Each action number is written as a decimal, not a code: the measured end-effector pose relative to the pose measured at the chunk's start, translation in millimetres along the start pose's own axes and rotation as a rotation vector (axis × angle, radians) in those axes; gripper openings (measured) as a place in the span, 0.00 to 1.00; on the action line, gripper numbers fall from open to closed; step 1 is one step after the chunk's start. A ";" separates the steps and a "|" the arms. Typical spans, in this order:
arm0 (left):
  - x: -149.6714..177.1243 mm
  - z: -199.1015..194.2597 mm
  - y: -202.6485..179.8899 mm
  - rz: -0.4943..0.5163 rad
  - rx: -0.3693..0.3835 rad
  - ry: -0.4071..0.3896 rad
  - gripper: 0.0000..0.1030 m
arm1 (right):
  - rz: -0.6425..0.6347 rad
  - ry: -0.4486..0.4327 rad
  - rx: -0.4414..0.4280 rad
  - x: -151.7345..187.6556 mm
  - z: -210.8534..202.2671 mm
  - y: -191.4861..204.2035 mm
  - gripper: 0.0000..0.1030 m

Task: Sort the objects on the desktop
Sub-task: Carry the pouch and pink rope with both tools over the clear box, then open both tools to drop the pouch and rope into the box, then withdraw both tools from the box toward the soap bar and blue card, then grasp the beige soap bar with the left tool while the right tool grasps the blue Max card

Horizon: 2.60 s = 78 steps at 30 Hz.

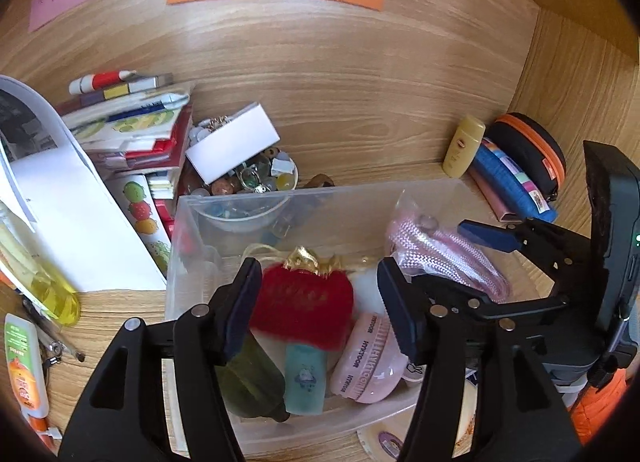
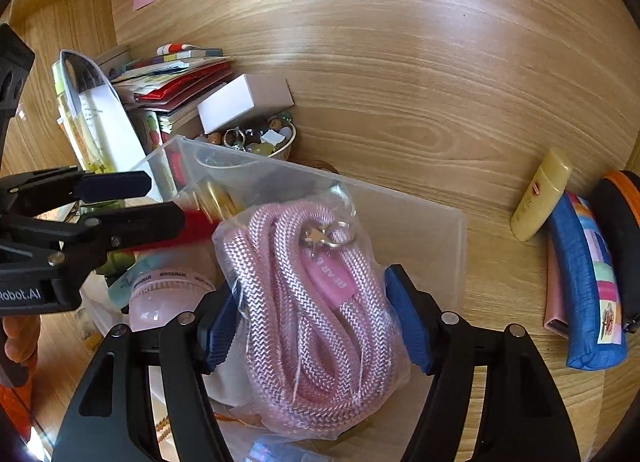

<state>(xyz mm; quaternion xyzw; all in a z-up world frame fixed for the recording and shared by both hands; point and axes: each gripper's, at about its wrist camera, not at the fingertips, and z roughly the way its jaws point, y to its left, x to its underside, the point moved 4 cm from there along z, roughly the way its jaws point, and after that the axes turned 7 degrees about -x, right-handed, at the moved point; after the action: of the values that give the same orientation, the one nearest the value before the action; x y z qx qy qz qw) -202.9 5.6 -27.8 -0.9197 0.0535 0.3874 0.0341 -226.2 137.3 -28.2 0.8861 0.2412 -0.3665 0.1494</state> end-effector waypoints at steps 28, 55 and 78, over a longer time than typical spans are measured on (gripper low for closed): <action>17.5 -72.3 22.1 -0.026 -0.067 -0.141 0.91 | 0.015 -0.148 0.039 9.6 -84.6 6.8 0.82; 130.8 -48.4 42.8 0.064 -0.149 0.143 0.91 | 0.030 0.114 0.082 108.4 -59.9 9.6 0.82; 138.9 -28.5 43.3 0.065 -0.134 0.174 0.65 | 0.072 0.154 0.031 108.4 -26.1 24.6 0.77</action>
<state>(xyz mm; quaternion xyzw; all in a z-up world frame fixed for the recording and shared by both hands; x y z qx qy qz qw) -91.6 -50.3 -108.4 -0.9479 0.0601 0.3096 -0.0451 -131.2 162.6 -86.3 0.9219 0.2142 -0.2954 0.1301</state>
